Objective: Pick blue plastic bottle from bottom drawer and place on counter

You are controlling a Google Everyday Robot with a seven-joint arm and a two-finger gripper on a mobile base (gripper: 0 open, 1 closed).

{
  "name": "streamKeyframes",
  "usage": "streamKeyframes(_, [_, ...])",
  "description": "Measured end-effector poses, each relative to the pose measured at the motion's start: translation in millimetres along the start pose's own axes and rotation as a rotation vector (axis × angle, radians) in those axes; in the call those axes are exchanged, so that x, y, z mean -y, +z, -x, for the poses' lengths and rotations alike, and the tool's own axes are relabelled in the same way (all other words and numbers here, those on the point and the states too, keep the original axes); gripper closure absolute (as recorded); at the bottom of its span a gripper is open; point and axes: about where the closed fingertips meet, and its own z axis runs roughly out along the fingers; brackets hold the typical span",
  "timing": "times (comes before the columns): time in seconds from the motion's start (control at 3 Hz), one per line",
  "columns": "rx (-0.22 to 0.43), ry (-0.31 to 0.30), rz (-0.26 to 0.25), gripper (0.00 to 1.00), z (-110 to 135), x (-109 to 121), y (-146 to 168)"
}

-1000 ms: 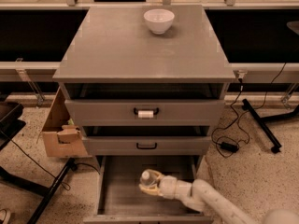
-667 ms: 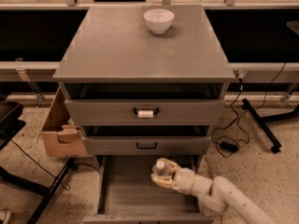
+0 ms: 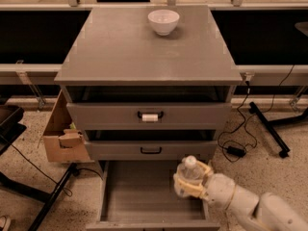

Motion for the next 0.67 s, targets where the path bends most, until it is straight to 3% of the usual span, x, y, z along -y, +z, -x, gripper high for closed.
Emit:
streamKeyframes(0.33, [-0.016,0.018,-0.062,1.0,68,-1,-18])
streamKeyframes(0.67, [-0.005,0.003,-0.068,1.0,91,6,-14])
